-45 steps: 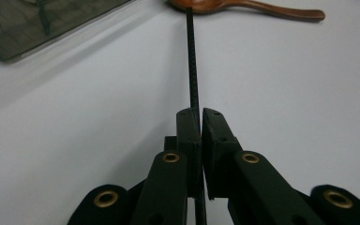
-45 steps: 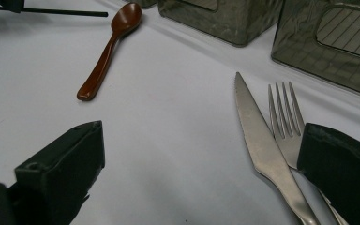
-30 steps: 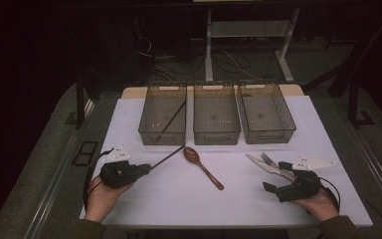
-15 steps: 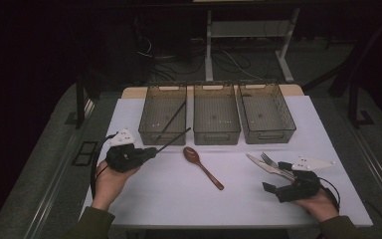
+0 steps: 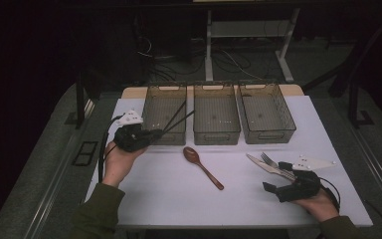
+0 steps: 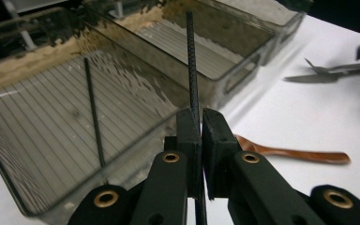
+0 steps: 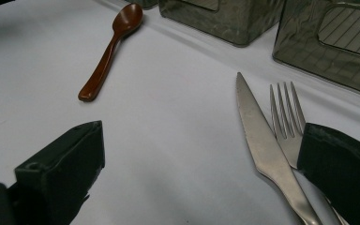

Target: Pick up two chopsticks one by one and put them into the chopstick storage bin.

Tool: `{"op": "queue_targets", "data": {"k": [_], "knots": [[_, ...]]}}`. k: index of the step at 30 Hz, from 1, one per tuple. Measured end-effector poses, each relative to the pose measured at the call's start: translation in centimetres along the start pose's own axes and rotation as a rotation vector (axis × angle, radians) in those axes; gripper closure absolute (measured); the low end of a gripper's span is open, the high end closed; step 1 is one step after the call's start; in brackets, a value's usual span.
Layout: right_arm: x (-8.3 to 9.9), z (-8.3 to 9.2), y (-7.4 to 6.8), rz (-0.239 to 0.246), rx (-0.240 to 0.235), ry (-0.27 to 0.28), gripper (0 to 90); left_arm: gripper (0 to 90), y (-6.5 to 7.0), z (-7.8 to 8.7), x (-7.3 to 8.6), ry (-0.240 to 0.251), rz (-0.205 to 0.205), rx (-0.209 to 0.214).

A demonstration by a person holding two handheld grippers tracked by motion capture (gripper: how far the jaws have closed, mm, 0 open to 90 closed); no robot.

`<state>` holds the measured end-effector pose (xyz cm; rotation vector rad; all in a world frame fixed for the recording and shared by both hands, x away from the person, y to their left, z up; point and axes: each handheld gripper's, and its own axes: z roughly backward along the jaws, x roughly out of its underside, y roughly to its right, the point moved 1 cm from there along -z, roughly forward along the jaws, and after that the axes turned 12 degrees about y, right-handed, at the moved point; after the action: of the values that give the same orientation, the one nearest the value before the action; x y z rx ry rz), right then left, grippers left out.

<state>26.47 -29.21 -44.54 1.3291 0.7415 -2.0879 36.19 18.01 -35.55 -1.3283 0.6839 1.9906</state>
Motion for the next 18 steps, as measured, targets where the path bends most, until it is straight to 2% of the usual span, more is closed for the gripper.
{"op": "queue_targets", "data": {"k": [5,10,18], "knots": [[0.0,0.0,0.1,-0.001,0.001,0.001,0.6,85.5,-1.3,-1.0,-1.1,0.008,0.005,-0.032],[0.0,0.0,0.1,-0.002,0.001,0.002,0.6,85.5,-2.6,-2.1,-2.0,0.017,0.029,-0.077],[0.0,0.1,0.1,-0.008,0.004,0.004,0.6,85.5,-4.6,-4.2,-2.6,0.01,0.063,-0.16]]}}
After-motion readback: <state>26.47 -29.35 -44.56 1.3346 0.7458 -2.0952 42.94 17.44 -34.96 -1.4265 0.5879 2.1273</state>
